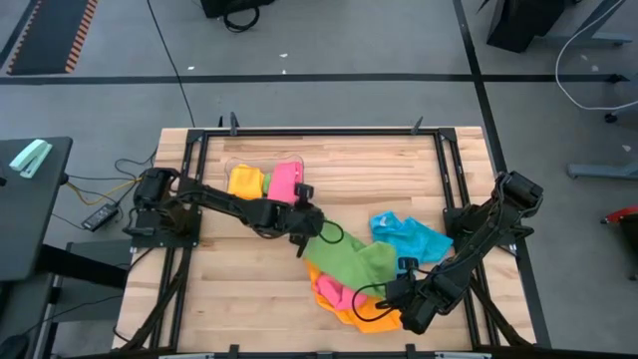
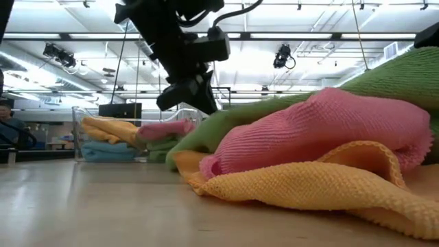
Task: Fold microfiber towels
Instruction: Fold the green microfiber towel
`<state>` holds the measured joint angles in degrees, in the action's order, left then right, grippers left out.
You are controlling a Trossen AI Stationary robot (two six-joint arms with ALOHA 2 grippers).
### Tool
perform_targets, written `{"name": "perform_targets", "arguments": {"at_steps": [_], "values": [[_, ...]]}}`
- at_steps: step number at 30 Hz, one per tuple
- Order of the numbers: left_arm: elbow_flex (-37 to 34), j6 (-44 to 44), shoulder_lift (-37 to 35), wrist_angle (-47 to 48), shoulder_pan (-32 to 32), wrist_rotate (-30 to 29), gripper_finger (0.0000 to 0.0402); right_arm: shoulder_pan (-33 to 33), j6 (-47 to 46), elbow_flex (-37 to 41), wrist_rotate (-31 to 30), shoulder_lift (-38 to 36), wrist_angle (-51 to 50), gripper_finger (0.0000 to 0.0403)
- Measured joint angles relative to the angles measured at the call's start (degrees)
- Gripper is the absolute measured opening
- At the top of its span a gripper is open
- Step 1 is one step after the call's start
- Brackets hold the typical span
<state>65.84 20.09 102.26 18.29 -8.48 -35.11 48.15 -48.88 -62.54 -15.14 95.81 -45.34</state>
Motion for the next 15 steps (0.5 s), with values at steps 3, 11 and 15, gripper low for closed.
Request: {"name": "perform_targets", "arguments": {"at_steps": [3, 11, 15], "values": [[0.0, -0.05, 0.0, 0.1, 0.53, 4.27, 0.0018, -0.01, -0.16, 0.0, -0.01, 0.0, 0.02, 0.0152], [0.89, -1.4, -1.47, 1.12, -1.85, 4.35, 0.012, -0.01, -0.22, 0.0, -0.01, 0.01, 0.1, 0.0152], [1.76, -1.46, -1.55, 4.3, -3.45, 4.55, 0.0168, -0.01, -0.2, 0.0, -0.01, 0.02, 0.11, 0.0152]]}}
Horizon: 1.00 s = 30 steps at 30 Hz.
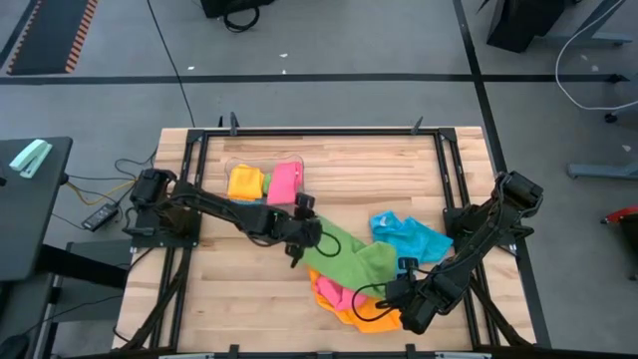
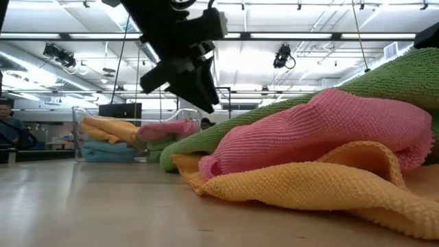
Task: Fold microfiber towels
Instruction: Fold the green microfiber towel
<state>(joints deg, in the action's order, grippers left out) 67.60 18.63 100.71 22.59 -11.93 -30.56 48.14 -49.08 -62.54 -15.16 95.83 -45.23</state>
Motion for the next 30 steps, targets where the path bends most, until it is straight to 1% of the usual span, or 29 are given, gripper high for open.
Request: {"name": "perform_targets", "arguments": {"at_steps": [2, 5, 6, 8, 11, 14, 16, 21, 23, 26, 30], "values": [[0.02, -0.83, 0.0, 1.4, -0.76, 0.95, 0.0183, 0.0, -0.01, 0.0, -0.17, 0.0, 0.02, 0.0152], [0.02, -4.56, 0.08, 2.39, -1.82, 9.27, 0.0192, 0.0, 0.0, 0.0, -0.33, 0.0, 0.12, 0.0152], [0.02, -6.13, 0.22, 2.68, -2.23, 11.06, 0.0193, 0.0, 0.01, 0.0, -0.35, 0.0, 0.09, 0.0152], [0.02, -9.47, 0.45, 3.78, -3.29, 11.62, 0.0193, 0.0, 0.2, 0.0, -0.39, 0.0, 0.16, 0.0152], [-0.6, -11.95, 1.23, 3.16, -5.02, 9.78, 0.0193, 0.0, 0.2, 0.0, -0.42, 0.0, 0.17, 0.0152], [-0.95, -11.97, 3.16, 3.55, -7.49, 4.96, 0.0201, 0.0, 0.2, 0.0, -0.44, 0.0, 0.15, 0.0152], [-0.95, -11.53, 4.02, 2.87, -9.03, 2.75, 0.021, 0.0, 0.21, 0.0, -0.52, 0.0, 0.13, 0.0152], [-0.9, -10.47, 6.15, 1.53, -11.53, 2.13, 0.0225, 0.0, 0.23, 0.0, -0.87, 0.0, 0.18, 0.0152], [-0.92, -10.46, 6.23, 1.58, -12.21, 0.8, 0.0226, 0.0, 0.24, 0.0, -0.87, 0.0, 0.13, 0.0152], [-0.92, -10.48, 6.23, -0.15, -12.8, -0.62, 0.022, 0.0, 0.63, 0.0, -1.34, 0.0, 0.21, 0.0152], [-0.9, -8.99, 6.23, -3.37, -13.73, -0.74, 0.0206, 0.0, 0.7, 0.0, -1.55, 0.0, 0.44, 0.0152]]}}
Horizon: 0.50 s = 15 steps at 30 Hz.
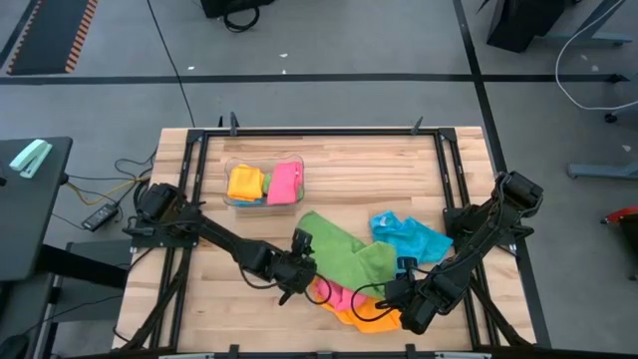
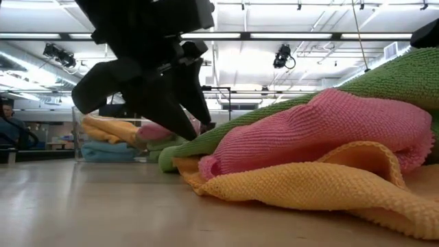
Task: Fold microfiber towels
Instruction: Fold the green microfiber towel
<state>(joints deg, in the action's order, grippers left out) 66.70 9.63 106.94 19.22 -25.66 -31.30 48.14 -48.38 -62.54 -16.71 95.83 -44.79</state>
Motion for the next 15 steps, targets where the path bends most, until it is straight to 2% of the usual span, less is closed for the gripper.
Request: {"name": "perform_targets", "arguments": {"at_steps": [8, 15], "values": [[0.0, 4.22, 0.14, -4.39, -2.19, 4.37, 0.0192, 0.0, 0.0, 0.0, -0.36, 0.0, 0.19, 0.0152], [-0.07, 3.91, 4.0, -5.3, -1.5, 0.66, 0.0209, -0.02, 0.0, 0.0, -0.87, 0.0, 0.69, 0.0152]]}}
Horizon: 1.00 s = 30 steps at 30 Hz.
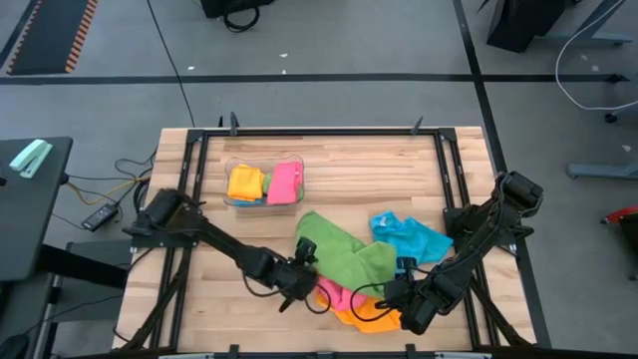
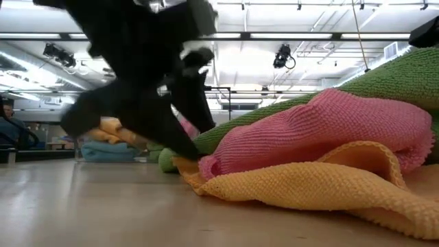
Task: Fold microfiber towels
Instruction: Fold the green microfiber towel
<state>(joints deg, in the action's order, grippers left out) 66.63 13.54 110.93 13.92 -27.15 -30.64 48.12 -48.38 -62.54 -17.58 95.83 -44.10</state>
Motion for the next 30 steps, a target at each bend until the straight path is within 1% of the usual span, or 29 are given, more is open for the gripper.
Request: {"name": "perform_targets", "arguments": {"at_steps": [4, 6, 8, 10, 15, 16, 18, 21, 23, 25, 26, 30], "values": [[0.02, -0.21, 2.15, -0.27, 0.04, -6.0, 0.0202, 0.0, 0.0, -0.02, 0.18, 0.02, 0.18, 0.0152], [0.07, 0.23, 2.68, -0.27, -0.02, -8.4, 0.0189, -0.01, 0.0, -0.02, 1.5, 0.02, -0.35, 0.0152], [0.04, 0.14, 2.73, 0.08, -0.09, -9.59, 0.0168, 0.0, 0.08, -0.02, 2.58, 0.02, -0.55, 0.0152], [0.25, -0.81, 2.73, -0.22, -0.09, -9.68, 0.0137, 0.02, 0.41, -0.02, 2.48, 0.02, -0.87, 0.0151], [1.96, -0.26, 2.71, 0.11, -0.09, -9.87, 0.0032, 0.0, 0.99, -0.02, 1.75, 0.02, -0.23, 0.0136], [2.21, 0.14, 2.71, 0.84, -0.22, -9.85, 0.0017, 0.0, 1.03, -0.02, 1.75, 0.02, -0.06, 0.0132], [2.79, 0.44, 2.71, 2.69, -0.44, -9.85, 0.0014, 0.0, 1.63, -0.02, 1.69, 0.02, 0.04, 0.0117], [3.89, 0.55, 2.71, 5.69, -0.82, -9.87, 0.0027, 0.02, 2.76, -0.02, 0.59, 0.02, 0.31, 0.0083], [5.26, 0.56, 2.71, 9.87, -1.14, -9.83, 0.0029, -0.06, 4.48, -0.02, 0.5, 0.02, 1.56, 0.0053], [7.53, 0.57, 2.71, 14.62, -1.83, -9.83, 0.0023, -0.58, 6.71, -0.05, 0.51, 0.02, 3.48, 0.0022], [8.88, 0.58, 2.71, 17.54, -2.24, -9.87, 0.0018, -0.9, 7.29, -0.44, 0.52, 0.02, 3.48, 0.0013], [14.35, 1.01, 2.71, 29.53, -3.57, -8.26, 0.001, -2.07, 8.27, -3.67, 0.07, 0.02, 1.23, 0.0009]]}}
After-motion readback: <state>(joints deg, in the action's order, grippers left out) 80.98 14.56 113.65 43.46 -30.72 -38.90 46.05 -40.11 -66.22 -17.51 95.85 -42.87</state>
